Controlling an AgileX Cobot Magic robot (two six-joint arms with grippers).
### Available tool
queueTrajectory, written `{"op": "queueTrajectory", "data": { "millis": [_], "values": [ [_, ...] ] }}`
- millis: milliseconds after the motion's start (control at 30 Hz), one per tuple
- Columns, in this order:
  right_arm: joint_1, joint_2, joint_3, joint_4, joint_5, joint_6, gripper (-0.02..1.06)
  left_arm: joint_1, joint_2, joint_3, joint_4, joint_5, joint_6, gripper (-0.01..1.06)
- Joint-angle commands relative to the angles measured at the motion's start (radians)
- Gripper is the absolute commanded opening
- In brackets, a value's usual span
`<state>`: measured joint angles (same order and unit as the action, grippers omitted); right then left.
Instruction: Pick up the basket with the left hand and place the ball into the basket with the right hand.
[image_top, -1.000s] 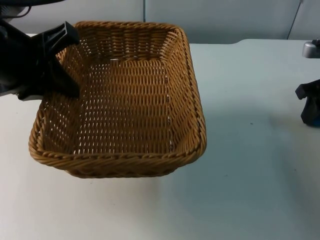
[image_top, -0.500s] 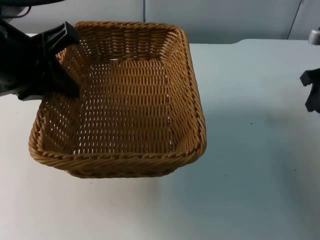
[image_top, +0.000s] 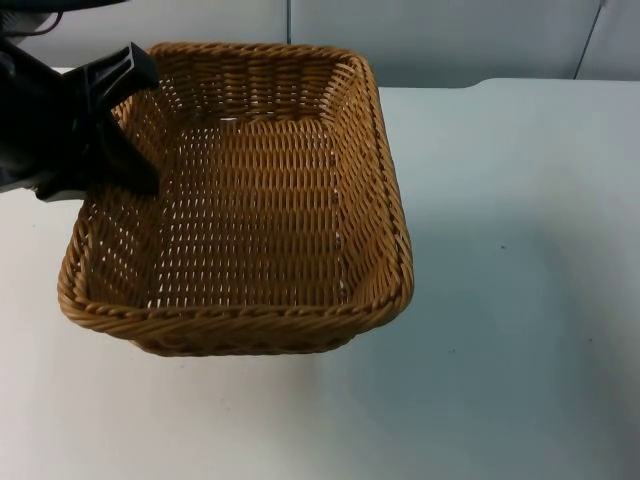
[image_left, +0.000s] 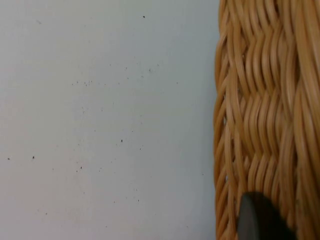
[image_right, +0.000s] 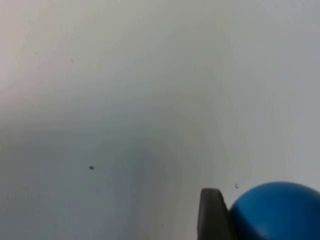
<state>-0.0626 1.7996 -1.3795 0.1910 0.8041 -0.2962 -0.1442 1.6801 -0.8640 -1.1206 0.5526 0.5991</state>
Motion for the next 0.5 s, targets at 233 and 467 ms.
{"op": "queueTrajectory", "data": {
  "millis": [233,467],
  "values": [
    [0.018,-0.141,-0.008,-0.008,0.028,0.004,0.0,0.001,-0.015,-0.002,-0.022,0.022,-0.008,0.0],
    [0.115,-0.17,-0.01,-0.01,0.017,0.004,0.0,0.001,-0.015,-0.002,-0.02,0.026,-0.008,0.0]
  ]
}}
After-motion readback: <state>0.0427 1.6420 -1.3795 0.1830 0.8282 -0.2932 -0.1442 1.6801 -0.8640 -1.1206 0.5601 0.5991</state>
